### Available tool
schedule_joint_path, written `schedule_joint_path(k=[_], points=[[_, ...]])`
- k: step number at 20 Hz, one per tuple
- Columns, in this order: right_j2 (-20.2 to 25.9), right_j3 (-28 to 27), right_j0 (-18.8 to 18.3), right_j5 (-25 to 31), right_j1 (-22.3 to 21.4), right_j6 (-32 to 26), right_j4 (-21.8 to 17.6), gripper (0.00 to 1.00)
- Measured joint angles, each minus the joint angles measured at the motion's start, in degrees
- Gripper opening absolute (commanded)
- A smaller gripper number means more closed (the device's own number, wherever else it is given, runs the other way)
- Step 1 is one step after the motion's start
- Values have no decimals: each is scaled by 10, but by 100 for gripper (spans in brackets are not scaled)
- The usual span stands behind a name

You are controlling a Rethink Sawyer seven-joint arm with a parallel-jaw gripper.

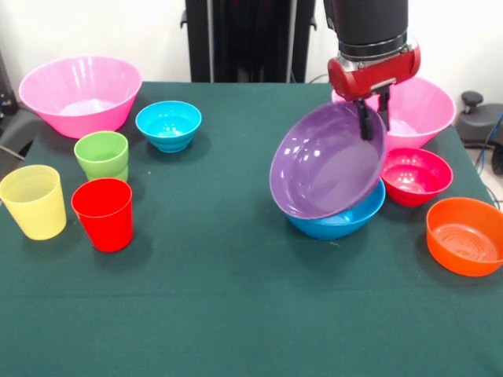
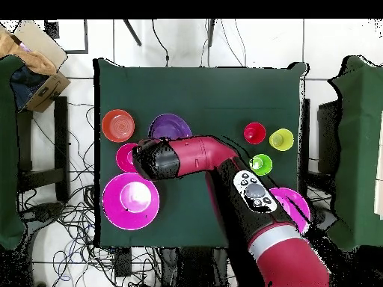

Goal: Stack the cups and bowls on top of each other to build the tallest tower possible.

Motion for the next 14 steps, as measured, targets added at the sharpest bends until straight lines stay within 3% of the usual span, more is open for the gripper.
schedule_joint_path(k=[3,8,14], points=[[-8,-4,7,11,1,1,3,100],[-41,-26,49,96,9,7,24,100],[-47,-28,62,143,11,7,35,100]])
